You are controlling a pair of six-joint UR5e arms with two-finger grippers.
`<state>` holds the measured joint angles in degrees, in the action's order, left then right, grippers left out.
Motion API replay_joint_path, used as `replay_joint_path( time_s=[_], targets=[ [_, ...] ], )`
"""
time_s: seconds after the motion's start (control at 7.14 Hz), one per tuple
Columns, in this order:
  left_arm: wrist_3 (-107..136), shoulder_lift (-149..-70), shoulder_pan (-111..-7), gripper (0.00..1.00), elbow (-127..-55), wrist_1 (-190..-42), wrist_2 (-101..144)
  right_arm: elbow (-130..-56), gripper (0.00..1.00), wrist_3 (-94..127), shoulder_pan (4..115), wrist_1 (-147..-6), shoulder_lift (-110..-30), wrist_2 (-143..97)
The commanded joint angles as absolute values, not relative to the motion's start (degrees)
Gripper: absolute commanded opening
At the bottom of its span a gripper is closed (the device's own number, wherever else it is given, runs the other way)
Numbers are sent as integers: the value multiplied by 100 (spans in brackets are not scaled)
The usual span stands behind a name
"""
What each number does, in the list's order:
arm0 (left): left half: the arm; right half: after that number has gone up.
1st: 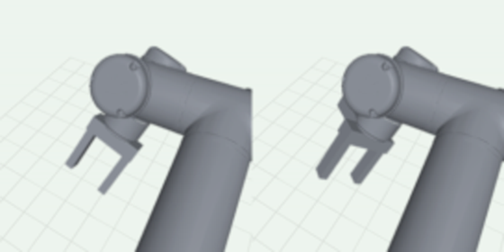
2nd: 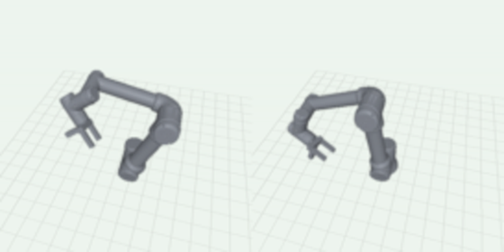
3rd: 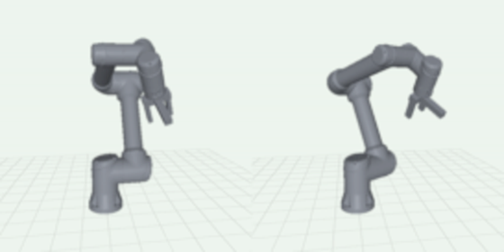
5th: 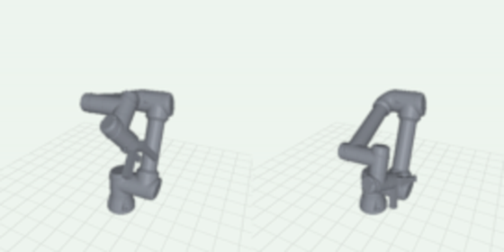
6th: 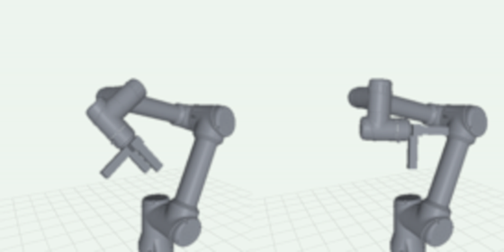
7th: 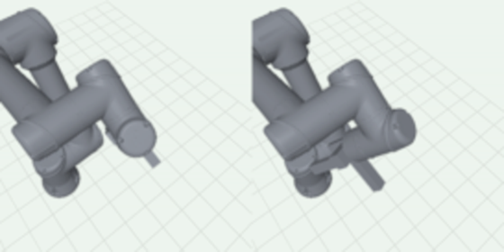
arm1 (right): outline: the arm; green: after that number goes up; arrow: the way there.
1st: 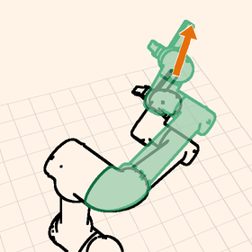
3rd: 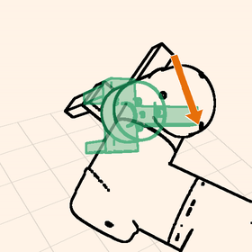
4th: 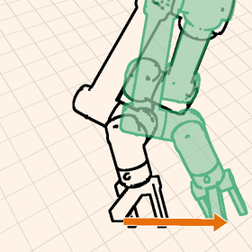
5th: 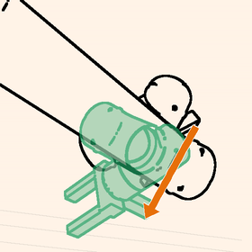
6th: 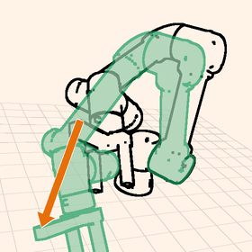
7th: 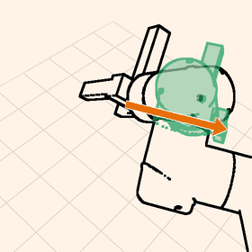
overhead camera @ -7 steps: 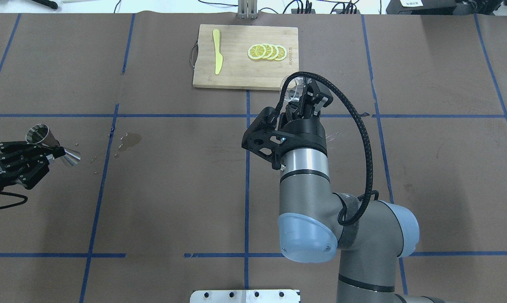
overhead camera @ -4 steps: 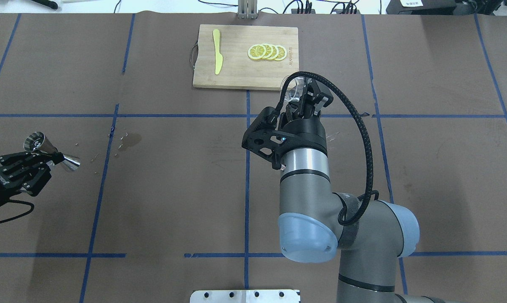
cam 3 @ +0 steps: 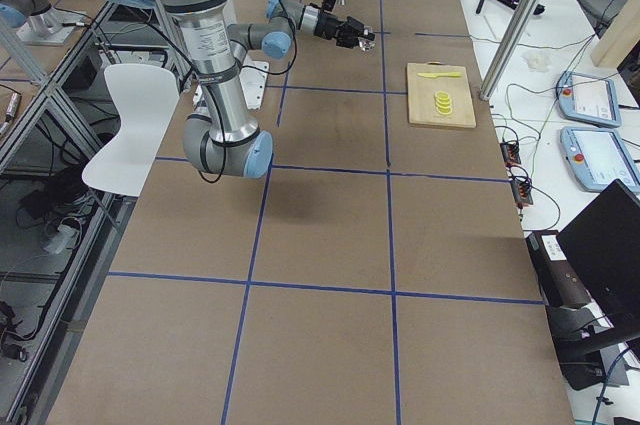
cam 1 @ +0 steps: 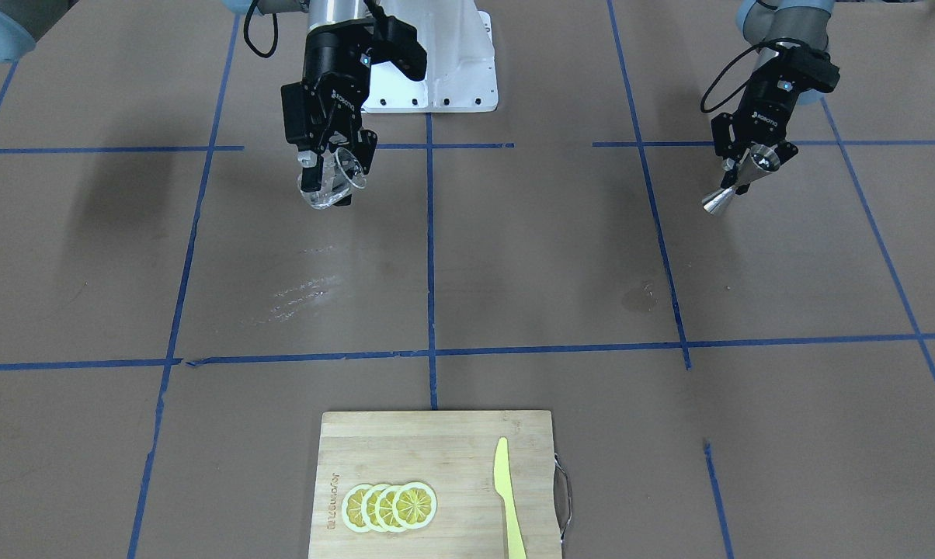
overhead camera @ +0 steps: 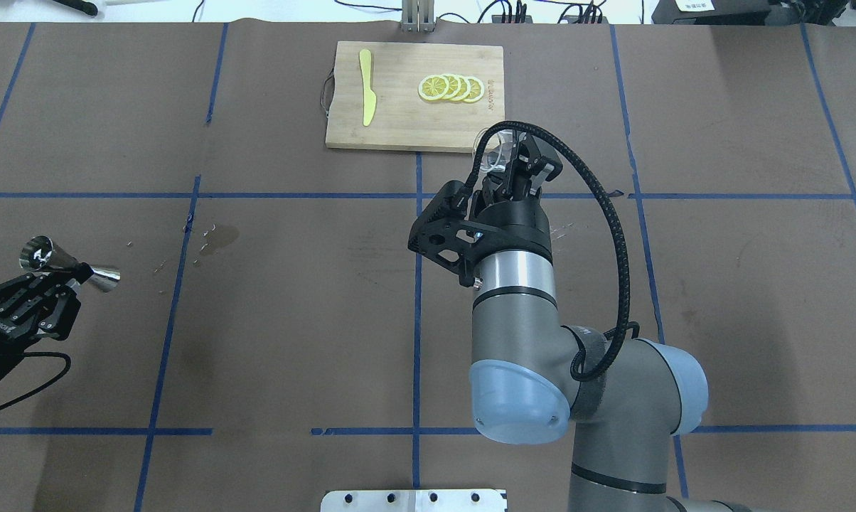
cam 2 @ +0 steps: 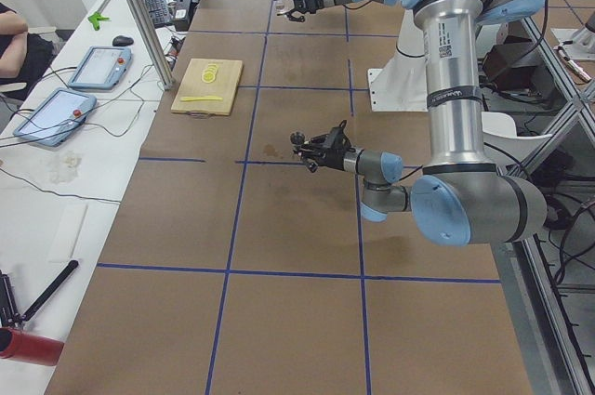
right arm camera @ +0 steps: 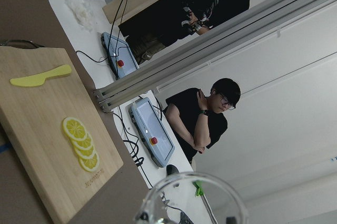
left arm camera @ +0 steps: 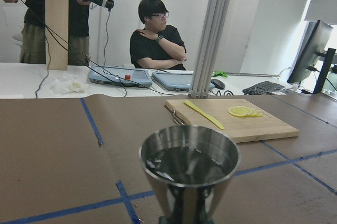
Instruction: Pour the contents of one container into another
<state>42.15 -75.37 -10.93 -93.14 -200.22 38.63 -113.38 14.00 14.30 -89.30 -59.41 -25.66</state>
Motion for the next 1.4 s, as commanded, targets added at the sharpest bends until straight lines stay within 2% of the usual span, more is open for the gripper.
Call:
replay_joint_path(
  time_s=[0.0,1.26],
  targets=[
    [4184,-7759,-958,0,-9055,-19986,3279,-11338,0,1398,1424,-8930,-5941,-2566],
    [3841,-8068,-932,0,-8807,-19679,3786,-11338,0,1415,1433,-8930,-6012,-2558]
  ],
)
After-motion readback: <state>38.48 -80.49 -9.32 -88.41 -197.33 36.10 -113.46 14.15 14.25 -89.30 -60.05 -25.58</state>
